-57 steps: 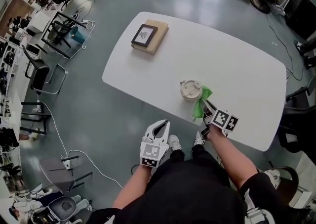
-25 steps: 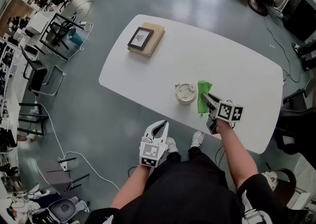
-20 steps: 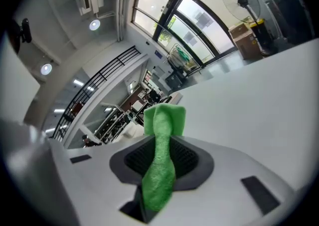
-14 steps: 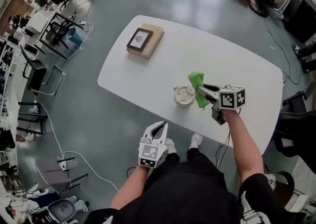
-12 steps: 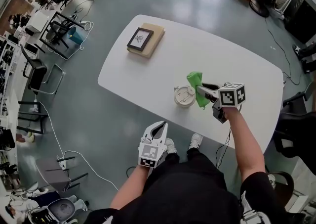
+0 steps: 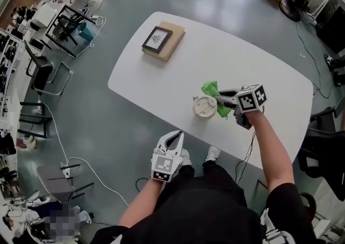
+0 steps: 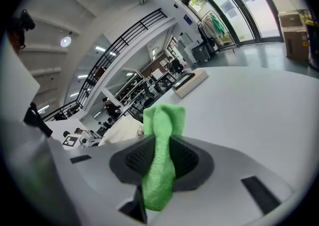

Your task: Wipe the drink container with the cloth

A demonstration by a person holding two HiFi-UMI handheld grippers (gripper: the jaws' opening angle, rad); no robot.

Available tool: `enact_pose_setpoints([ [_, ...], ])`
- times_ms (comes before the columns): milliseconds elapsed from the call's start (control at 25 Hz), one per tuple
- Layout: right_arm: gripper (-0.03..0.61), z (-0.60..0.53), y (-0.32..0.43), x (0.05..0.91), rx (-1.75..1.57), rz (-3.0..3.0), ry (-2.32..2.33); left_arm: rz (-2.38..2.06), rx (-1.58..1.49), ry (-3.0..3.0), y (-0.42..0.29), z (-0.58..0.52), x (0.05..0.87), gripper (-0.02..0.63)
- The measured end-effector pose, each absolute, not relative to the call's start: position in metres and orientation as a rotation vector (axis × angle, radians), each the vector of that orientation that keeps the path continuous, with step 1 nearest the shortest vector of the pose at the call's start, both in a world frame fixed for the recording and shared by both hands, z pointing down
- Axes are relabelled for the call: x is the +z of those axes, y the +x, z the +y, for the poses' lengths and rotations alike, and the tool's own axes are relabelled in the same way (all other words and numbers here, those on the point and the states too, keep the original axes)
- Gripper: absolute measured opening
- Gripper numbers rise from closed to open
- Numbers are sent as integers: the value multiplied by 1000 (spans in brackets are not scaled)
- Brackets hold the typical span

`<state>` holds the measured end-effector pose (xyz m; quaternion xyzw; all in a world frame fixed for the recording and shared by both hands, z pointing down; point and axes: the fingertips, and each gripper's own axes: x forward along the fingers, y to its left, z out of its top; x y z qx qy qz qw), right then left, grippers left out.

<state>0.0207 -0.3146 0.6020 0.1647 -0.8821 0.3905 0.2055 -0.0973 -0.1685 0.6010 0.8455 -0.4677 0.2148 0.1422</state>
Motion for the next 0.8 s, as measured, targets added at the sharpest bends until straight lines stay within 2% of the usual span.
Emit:
enact_pose_setpoints([
  [800,95,-312,12,700,992,-2257,397,-1374,645,2387,-92,-167,619,14],
])
